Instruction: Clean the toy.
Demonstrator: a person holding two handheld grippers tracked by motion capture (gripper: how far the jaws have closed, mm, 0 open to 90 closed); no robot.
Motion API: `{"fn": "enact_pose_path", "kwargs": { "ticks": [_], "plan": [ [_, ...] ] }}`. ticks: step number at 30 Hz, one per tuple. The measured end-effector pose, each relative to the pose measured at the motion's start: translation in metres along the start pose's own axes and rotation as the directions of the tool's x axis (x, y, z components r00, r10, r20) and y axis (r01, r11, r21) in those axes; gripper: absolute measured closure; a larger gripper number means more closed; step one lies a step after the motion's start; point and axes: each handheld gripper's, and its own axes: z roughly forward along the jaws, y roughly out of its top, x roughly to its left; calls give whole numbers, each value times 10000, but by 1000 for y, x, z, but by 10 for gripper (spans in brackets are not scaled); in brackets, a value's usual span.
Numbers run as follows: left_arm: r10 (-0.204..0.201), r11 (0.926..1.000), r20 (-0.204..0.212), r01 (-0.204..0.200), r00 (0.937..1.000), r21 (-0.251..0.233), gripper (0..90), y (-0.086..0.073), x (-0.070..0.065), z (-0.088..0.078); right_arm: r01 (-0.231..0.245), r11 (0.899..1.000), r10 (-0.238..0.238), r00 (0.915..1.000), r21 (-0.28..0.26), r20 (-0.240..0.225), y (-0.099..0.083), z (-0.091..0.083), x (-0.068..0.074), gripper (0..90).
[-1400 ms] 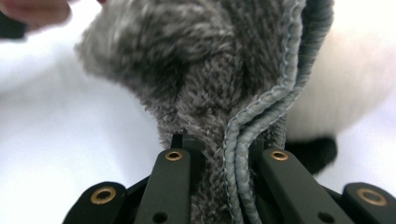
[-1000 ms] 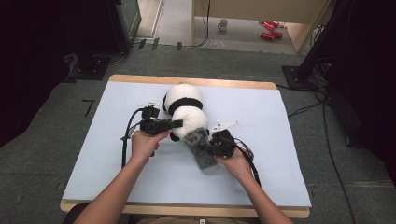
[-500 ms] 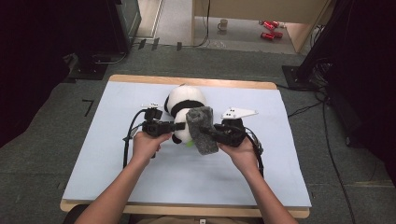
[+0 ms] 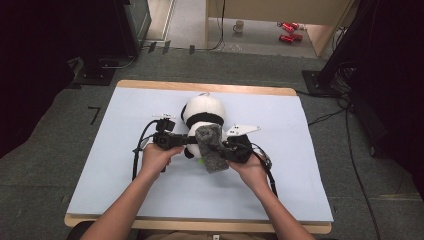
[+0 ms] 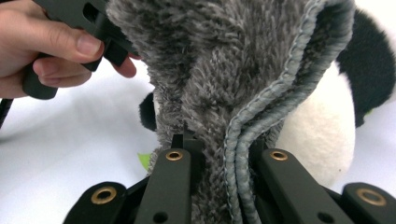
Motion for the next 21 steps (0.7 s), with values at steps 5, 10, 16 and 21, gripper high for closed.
{"fn": "enact_pose_path", "kwargs": {
  "ticks": [5,10,16,21],
  "plan": [
    [187,9998,-165,-186,9997,27,685,0,1,-1,-58,9995,65,9997,305,-229,-12,5,-3,800],
    [293,9996,-217,-292,9993,48,684,2,4,-3,-225,9989,241,9989,418,-390,-15,10,-2,800],
    [521,9986,-425,-518,9977,77,682,5,3,-4,-84,9950,119,9993,991,-351,-23,18,-4,800],
    [662,9978,-589,-663,9961,4,680,6,4,-6,30,9887,-14,9999,1496,-108,-28,24,-6,799]
  ]
}}
